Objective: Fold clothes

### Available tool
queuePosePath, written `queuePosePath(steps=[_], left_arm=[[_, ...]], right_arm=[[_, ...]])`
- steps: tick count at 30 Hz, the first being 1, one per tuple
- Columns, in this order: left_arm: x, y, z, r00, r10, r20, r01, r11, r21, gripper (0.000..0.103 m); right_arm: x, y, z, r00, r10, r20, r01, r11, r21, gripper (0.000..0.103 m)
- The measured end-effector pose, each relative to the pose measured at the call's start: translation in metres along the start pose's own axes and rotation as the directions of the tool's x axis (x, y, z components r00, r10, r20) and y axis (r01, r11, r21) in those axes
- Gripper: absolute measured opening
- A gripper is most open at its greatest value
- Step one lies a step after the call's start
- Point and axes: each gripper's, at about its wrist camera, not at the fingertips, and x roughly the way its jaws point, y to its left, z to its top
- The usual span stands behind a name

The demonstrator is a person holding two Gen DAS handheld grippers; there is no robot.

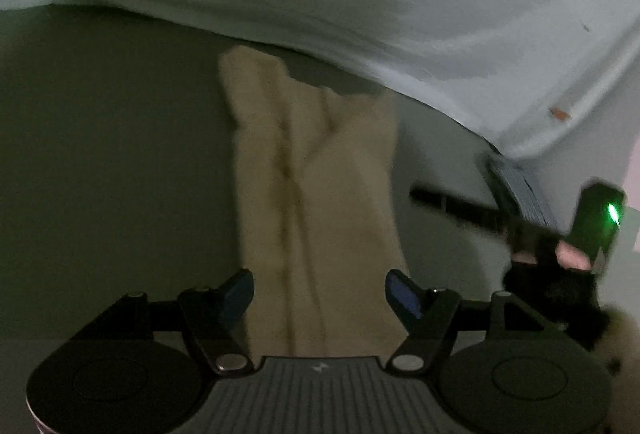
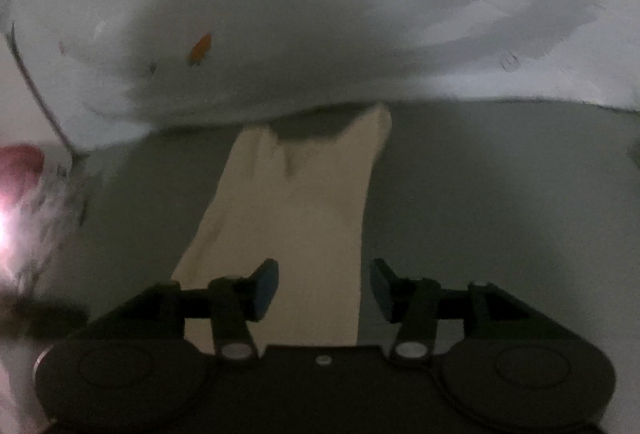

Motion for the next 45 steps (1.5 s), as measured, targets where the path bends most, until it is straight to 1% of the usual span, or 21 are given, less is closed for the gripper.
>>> queuePosePath(steps=[5, 6, 7, 8, 9, 12, 14, 16, 19, 21, 24, 26, 27, 30, 31, 32, 35, 38, 40, 43, 45], left_arm=[[0.008, 0.031, 0.0, 1.0, 0.011, -0.001, -0.011, 0.995, -0.101, 0.074], [0.01, 0.036, 0.001, 1.0, 0.015, -0.004, -0.015, 0.993, -0.118, 0.074], [0.013, 0.04, 0.002, 1.0, 0.017, -0.007, -0.018, 0.991, -0.134, 0.074], [0.015, 0.044, 0.002, 1.0, 0.019, -0.01, -0.021, 0.988, -0.15, 0.074], [0.016, 0.047, 0.002, 1.0, 0.021, -0.012, -0.022, 0.986, -0.163, 0.074], [0.017, 0.051, 0.001, 1.0, 0.023, -0.011, -0.024, 0.984, -0.177, 0.074], [0.02, 0.053, 0.003, 1.0, 0.027, -0.013, -0.029, 0.983, -0.182, 0.074], [0.023, 0.055, 0.006, 0.999, 0.039, -0.016, -0.041, 0.982, -0.183, 0.074], [0.026, 0.057, 0.009, 0.998, 0.06, -0.021, -0.062, 0.982, -0.178, 0.074], [0.026, 0.056, 0.01, 0.997, 0.07, -0.022, -0.073, 0.982, -0.173, 0.075], [0.025, 0.054, 0.006, 0.997, 0.076, -0.026, -0.079, 0.983, -0.167, 0.077], [0.026, 0.052, 0.002, 0.996, 0.075, -0.037, -0.081, 0.983, -0.166, 0.078], [0.027, 0.05, 0.0, 0.996, 0.077, -0.046, -0.084, 0.983, -0.162, 0.078], [0.032, 0.04, -0.008, 0.993, 0.102, -0.064, -0.109, 0.987, -0.118, 0.078], [0.034, 0.036, -0.012, 0.991, 0.111, -0.075, -0.117, 0.989, -0.093, 0.078], [0.036, 0.031, -0.016, 0.989, 0.115, -0.088, -0.121, 0.99, -0.069, 0.078], [0.04, 0.02, -0.032, 0.985, 0.106, -0.135, -0.11, 0.994, -0.02, 0.077], [0.041, 0.016, -0.053, 0.977, 0.081, -0.197, -0.089, 0.995, -0.035, 0.076], [0.035, 0.013, -0.069, 0.979, 0.042, -0.201, -0.053, 0.997, -0.048, 0.076], [0.03, 0.015, -0.088, 0.975, -0.043, -0.219, 0.021, 0.995, -0.099, 0.076], [0.025, 0.022, -0.098, 0.971, -0.104, -0.214, 0.069, 0.984, -0.165, 0.076]], right_arm=[[0.055, -0.029, 0.04, 0.997, 0.076, 0.001, -0.076, 0.991, 0.115, 0.051], [0.066, -0.035, 0.048, 0.996, 0.091, 0.002, -0.09, 0.986, 0.138, 0.048], [0.077, -0.04, 0.055, 0.994, 0.111, -0.001, -0.109, 0.982, 0.156, 0.023], [0.082, -0.037, 0.059, 0.987, 0.159, -0.03, -0.153, 0.977, 0.15, 0.005], [0.087, -0.034, 0.062, 0.977, 0.206, -0.053, -0.196, 0.97, 0.142, 0.005], [0.084, -0.013, 0.076, 0.941, 0.337, -0.01, -0.335, 0.938, 0.092, 0.004], [0.089, -0.004, 0.087, 0.922, 0.386, 0.018, -0.386, 0.916, 0.108, 0.004], [0.105, 0.002, 0.092, 0.929, 0.371, 0.007, -0.37, 0.924, 0.102, 0.005], [0.149, -0.002, 0.084, 0.956, 0.274, -0.102, -0.261, 0.957, 0.125, 0.005], [0.173, -0.012, 0.073, 0.959, 0.229, -0.168, -0.199, 0.964, 0.179, 0.003], [0.163, -0.016, 0.07, 0.963, 0.237, -0.13, -0.199, 0.948, 0.25, 0.016], [0.144, -0.012, 0.073, 0.969, 0.232, -0.085, -0.205, 0.947, 0.245, 0.044], [0.13, -0.009, 0.073, 0.977, 0.205, -0.057, -0.188, 0.957, 0.221, 0.049], [0.087, 0.004, 0.063, 0.995, 0.104, -0.004, -0.104, 0.99, 0.098, 0.047], [0.073, 0.01, 0.056, 0.998, 0.07, 0.0, -0.07, 0.997, 0.042, 0.039], [0.061, 0.016, 0.048, 0.999, 0.048, -0.013, -0.048, 0.999, -0.006, 0.029], [0.029, 0.023, 0.013, 0.995, 0.017, -0.099, -0.023, 0.998, -0.054, 0.026], [-0.003, 0.01, -0.032, 0.983, 0.045, -0.178, -0.039, 0.999, 0.034, 0.026], [-0.021, 0.003, -0.063, 0.971, 0.075, -0.229, -0.047, 0.991, 0.126, 0.026], [-0.05, -0.009, -0.1, 0.959, 0.148, -0.241, -0.078, 0.958, 0.275, 0.028], [-0.063, -0.018, -0.118, 0.946, 0.214, -0.242, -0.112, 0.92, 0.374, 0.027]])
